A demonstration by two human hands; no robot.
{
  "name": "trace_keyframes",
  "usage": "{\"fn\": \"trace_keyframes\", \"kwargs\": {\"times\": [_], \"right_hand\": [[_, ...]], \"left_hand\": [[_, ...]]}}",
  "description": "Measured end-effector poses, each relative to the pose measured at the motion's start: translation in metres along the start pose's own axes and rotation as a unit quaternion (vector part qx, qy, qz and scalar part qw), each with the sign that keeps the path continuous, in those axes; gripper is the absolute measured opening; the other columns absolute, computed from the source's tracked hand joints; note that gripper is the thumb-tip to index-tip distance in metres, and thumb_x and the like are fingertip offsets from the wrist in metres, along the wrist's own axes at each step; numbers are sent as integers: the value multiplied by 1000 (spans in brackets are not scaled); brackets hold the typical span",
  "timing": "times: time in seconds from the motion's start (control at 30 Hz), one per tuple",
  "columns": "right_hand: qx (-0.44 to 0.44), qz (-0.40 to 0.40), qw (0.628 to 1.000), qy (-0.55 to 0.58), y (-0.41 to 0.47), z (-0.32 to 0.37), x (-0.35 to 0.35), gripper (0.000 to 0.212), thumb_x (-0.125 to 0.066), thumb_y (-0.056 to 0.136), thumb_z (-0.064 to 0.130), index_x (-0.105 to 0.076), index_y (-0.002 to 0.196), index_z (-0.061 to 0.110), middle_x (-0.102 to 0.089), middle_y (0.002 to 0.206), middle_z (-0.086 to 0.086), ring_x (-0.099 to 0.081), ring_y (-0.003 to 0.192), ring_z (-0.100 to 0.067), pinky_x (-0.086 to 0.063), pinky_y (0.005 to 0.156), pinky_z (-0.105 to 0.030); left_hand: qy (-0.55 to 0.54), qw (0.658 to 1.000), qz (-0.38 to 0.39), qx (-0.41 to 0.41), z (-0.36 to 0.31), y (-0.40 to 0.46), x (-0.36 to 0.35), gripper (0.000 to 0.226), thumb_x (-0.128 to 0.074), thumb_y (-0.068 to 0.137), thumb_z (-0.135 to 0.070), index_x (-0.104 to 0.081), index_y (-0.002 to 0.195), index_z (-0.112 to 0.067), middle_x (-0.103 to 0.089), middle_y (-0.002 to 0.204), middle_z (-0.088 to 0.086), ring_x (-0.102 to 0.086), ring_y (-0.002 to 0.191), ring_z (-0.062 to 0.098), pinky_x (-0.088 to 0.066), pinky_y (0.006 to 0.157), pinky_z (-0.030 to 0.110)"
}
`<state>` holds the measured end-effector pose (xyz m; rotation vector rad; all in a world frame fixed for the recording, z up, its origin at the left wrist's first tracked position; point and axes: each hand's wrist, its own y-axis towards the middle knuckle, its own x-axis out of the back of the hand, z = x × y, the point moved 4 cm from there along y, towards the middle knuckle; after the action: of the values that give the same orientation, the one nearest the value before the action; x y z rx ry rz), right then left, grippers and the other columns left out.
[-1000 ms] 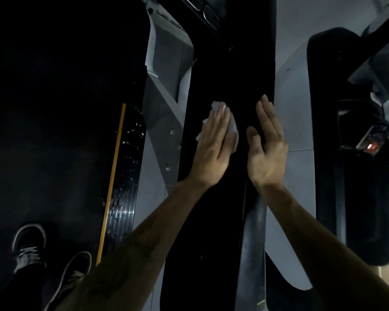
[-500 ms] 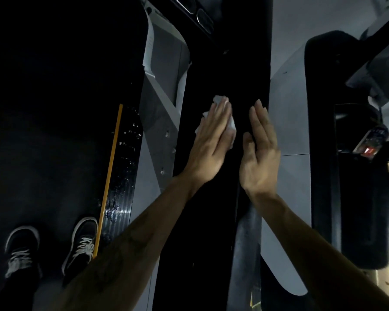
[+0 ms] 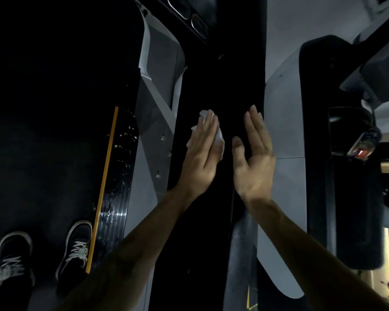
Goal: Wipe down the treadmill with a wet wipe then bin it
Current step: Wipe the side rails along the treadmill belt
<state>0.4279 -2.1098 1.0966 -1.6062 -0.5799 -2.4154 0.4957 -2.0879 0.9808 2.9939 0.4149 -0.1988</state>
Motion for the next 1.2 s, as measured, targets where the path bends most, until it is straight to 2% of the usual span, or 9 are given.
{"fn": "trace_keyframes", "kwargs": {"times": [0.13,0.27,0.4,0.53,0.7,0.8,0.93,1.1,1.2], "right_hand": [[10,-4,1000,-5,0,-2,1,51,-50,103,19,-45,152,3,-38,163,-6,-29,154,-21,-32,122,-45],[11,-4,1000,-5,0,-1,0,52,-51,103,18,-45,152,2,-38,162,-7,-29,154,-22,-33,122,-46],[17,-5,1000,-7,0,0,0,51,-51,103,17,-45,151,1,-39,162,-9,-31,153,-25,-35,120,-49],[13,-2,1000,-3,1,-1,1,52,-49,103,22,-45,151,2,-38,162,-8,-31,153,-23,-35,121,-47],[3,-2,1000,24,1,-1,1,54,-51,103,28,-47,151,4,-39,162,-7,-32,153,-23,-35,121,-47],[6,-3,1000,25,0,-1,2,54,-53,101,23,-46,151,3,-39,162,-7,-31,153,-23,-36,120,-49],[3,-1,1000,20,1,0,1,55,-52,101,24,-46,151,3,-38,162,-7,-31,153,-22,-35,121,-47],[7,-6,1000,16,1,0,1,54,-53,101,22,-46,151,4,-39,162,-6,-31,153,-22,-36,120,-48],[2,-2,1000,16,1,0,0,54,-53,101,20,-46,152,4,-38,163,-6,-30,153,-22,-35,121,-47]], "left_hand": [[-41,997,-11,69,20,11,6,61,-30,111,-37,-12,164,-14,0,170,-10,5,158,8,-1,130,47],[-73,984,-2,161,21,-23,4,63,-26,108,-44,-4,164,-26,7,166,-23,10,153,-7,0,130,40],[-46,994,3,99,7,-32,-5,59,-29,111,-36,-10,164,-21,2,171,-14,9,157,4,6,124,22],[-35,999,6,29,10,-4,0,56,-31,113,-31,-15,164,-14,-2,172,-6,5,159,14,4,128,33],[-104,983,-5,153,46,14,12,69,-29,106,-59,-3,163,-28,7,158,-34,11,152,-7,-4,130,47],[-50,987,3,151,38,-12,7,61,-29,112,-39,-1,164,-23,10,166,-20,14,152,-7,-1,130,42],[-63,991,1,122,14,-39,-4,59,-28,111,-38,-8,164,-25,3,169,-19,10,155,-2,3,127,27],[-30,999,-4,35,30,2,5,66,-27,111,-49,-15,164,-12,-2,171,-7,3,159,16,-1,130,45],[-88,991,-12,95,52,22,14,80,-27,103,-68,-10,163,-19,1,167,-15,5,158,9,-2,130,45]]}}
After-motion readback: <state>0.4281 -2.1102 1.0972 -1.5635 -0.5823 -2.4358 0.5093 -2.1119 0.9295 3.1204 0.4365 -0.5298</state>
